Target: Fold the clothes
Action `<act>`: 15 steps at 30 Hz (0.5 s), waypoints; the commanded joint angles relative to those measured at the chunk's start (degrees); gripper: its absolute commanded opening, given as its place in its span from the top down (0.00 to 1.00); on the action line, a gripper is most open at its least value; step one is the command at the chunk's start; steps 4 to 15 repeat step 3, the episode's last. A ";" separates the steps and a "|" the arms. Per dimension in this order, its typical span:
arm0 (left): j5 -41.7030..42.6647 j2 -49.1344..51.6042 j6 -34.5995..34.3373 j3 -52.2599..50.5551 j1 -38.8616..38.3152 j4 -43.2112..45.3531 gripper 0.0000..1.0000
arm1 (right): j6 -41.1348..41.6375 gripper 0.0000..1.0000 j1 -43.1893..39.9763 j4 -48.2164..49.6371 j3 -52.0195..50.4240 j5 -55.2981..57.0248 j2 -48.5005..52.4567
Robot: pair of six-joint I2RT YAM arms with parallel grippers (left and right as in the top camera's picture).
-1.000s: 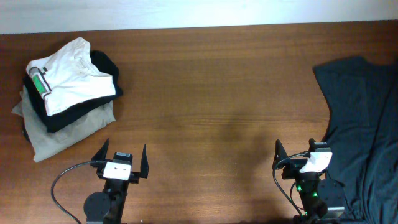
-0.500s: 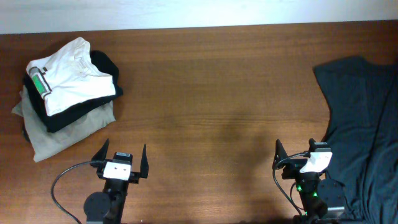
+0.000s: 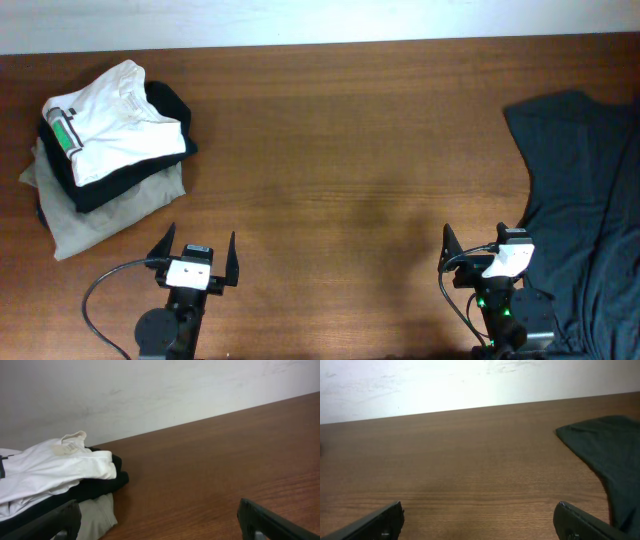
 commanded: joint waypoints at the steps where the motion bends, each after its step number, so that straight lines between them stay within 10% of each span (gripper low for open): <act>1: -0.59 -0.26 -0.28 -0.31 -0.39 -0.11 0.01 | -0.42 0.01 -0.37 -0.15 -0.35 0.31 -0.33; 15: -0.59 -0.26 -0.28 -0.31 -0.39 -0.11 0.01 | -0.42 0.01 -0.37 -0.15 -0.33 0.28 -0.33</act>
